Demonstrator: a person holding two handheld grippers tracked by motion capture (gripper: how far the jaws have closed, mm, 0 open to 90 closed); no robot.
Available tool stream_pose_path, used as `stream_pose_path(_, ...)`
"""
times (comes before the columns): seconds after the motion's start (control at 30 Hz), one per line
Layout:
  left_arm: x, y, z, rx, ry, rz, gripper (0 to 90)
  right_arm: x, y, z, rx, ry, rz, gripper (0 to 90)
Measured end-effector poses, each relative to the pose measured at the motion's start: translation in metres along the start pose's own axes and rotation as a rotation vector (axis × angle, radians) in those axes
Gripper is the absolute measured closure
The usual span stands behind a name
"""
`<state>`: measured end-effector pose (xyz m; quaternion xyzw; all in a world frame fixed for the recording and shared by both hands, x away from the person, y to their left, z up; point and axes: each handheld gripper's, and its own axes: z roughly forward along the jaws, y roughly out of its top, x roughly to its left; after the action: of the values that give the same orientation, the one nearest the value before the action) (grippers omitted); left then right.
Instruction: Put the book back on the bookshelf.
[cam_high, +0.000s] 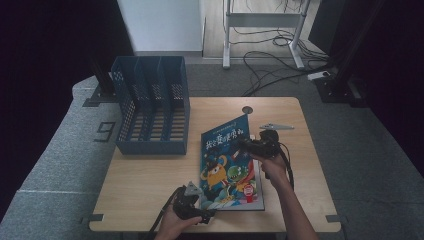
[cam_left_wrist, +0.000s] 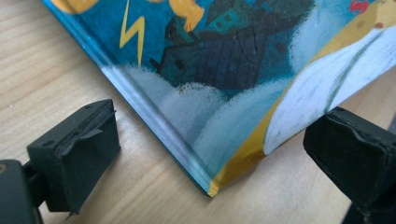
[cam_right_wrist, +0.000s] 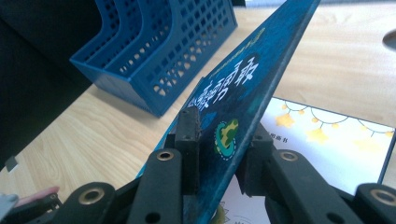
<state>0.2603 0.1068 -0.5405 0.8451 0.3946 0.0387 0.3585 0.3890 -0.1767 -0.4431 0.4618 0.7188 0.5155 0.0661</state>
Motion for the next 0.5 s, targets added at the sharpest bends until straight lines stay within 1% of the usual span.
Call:
stream_pose_path(0.17,0.0014,0.0021,0.0015,-0.001,0.01,-0.002,3.2,0.004,0.0017,-0.0046,-0.042,0.005,-0.039,73.2)
stream_pose_path(0.37,0.0046,0.0063,0.0037,0.001,0.018,-0.013,3.2,0.0063,0.0037,-0.0087,-0.071,-0.01,-0.065,73.1)
stream_pose_path(0.5,0.0061,0.0097,0.0057,0.007,0.026,-0.012,3.2,0.0071,0.005,-0.0109,-0.098,-0.004,-0.088,73.4)
